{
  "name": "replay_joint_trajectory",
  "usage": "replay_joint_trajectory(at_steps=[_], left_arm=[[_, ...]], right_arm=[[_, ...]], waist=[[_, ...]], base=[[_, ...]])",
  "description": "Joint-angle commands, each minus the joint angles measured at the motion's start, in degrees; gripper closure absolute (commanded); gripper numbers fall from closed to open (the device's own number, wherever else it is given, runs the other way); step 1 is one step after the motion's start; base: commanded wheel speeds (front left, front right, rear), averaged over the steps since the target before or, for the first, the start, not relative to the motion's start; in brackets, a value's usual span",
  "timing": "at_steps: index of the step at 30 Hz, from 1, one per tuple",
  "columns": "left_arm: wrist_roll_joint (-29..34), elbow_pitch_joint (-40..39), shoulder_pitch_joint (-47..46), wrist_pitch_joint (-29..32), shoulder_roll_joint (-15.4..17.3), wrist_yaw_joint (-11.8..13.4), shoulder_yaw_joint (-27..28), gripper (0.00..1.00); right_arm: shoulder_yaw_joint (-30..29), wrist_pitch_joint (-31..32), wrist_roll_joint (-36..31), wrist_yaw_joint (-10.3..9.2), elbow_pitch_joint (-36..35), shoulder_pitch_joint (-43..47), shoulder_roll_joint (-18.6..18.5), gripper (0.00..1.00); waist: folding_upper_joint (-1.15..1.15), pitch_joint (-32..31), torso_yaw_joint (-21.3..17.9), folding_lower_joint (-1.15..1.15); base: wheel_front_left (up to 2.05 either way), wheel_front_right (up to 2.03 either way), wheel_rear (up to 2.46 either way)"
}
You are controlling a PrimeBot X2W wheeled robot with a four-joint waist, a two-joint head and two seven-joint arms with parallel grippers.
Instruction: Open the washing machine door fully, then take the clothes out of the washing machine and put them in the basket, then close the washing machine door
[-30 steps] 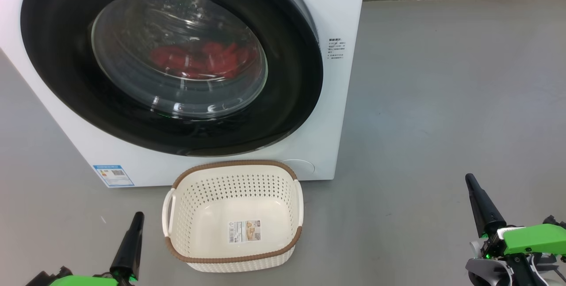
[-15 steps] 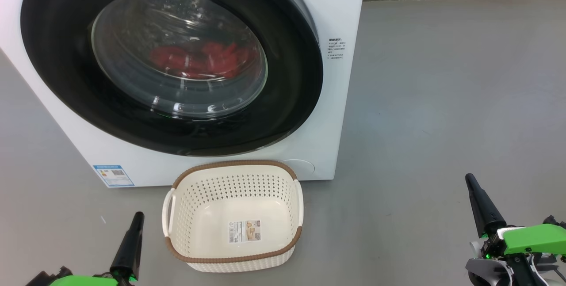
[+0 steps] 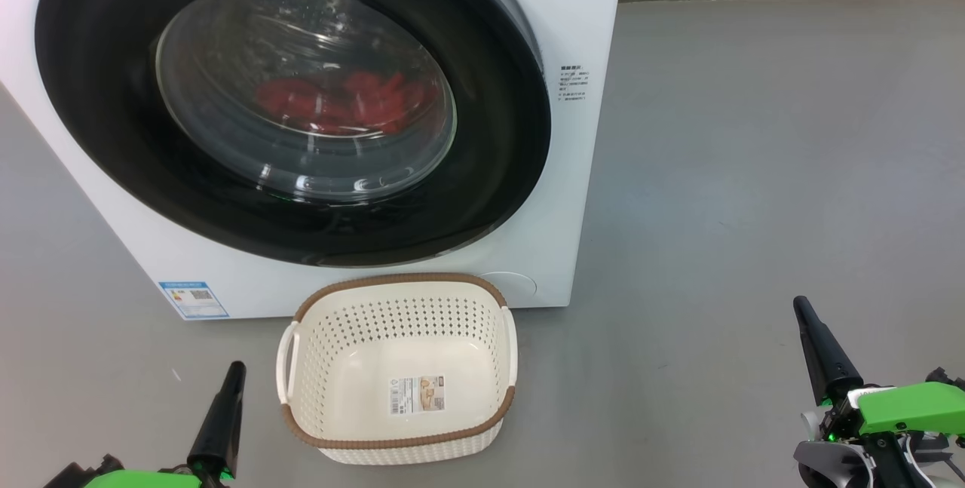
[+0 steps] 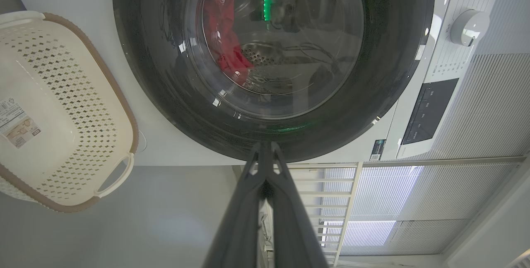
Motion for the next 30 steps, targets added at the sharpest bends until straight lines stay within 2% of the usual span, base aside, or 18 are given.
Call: replay_joint_trajectory(at_steps=[1, 4, 5, 11, 15, 19, 30], left_arm=[[-0.41, -1.56, -2.37, 0.22, 0.63, -0.39, 1.48, 1.00], [-0.41, -1.56, -2.37, 0.22, 0.63, -0.39, 1.48, 1.00], [0.00, 0.00, 0.00, 0.00, 0.00, 0.00, 0.00, 0.00], [0.28, 1.66, 1.20, -0.43, -0.43, 0.02, -0.08, 0.00], [0.82, 0.98, 1.34, -1.12, -0.39, 0.01, -0.23, 0.00], [1.87, 0.25, 1.57, -1.80, -0.36, 0.00, -0.29, 0.00], [9.78, -1.57, 1.97, -3.84, -0.25, -0.04, -0.37, 0.00]], right_arm=[[1.00, 0.32, 0.40, 0.03, -1.70, -2.42, -0.50, 1.00], [1.00, 0.32, 0.40, 0.03, -1.70, -2.42, -0.50, 1.00], [0.00, 0.00, 0.00, 0.00, 0.00, 0.00, 0.00, 0.00], [0.54, -0.36, -0.04, 0.01, 1.95, 1.24, 0.78, 0.00], [0.90, -0.93, -0.30, 0.01, 1.59, 1.37, 0.69, 0.00], [1.45, -1.66, -1.15, 0.01, 1.26, 1.54, 0.40, 0.00], [3.43, -3.86, -7.60, 0.02, 0.91, 1.61, -0.92, 0.00]], waist=[[0.00, 0.00, 0.00, 0.00], [0.00, 0.00, 0.00, 0.00], [0.00, 0.00, 0.00, 0.00], [0.00, 0.05, 0.01, 0.01], [0.00, -0.08, 0.07, 0.13], [0.00, 0.02, 0.09, 0.02], [0.00, 0.20, 0.18, 0.00]], base=[[0.00, 0.00, 0.00], [0.00, 0.00, 0.00], [0.00, 0.00, 0.00], [0.00, 0.00, 0.00], [0.00, 0.00, 0.00], [0.00, 0.00, 0.00], [0.00, 0.00, 0.00]])
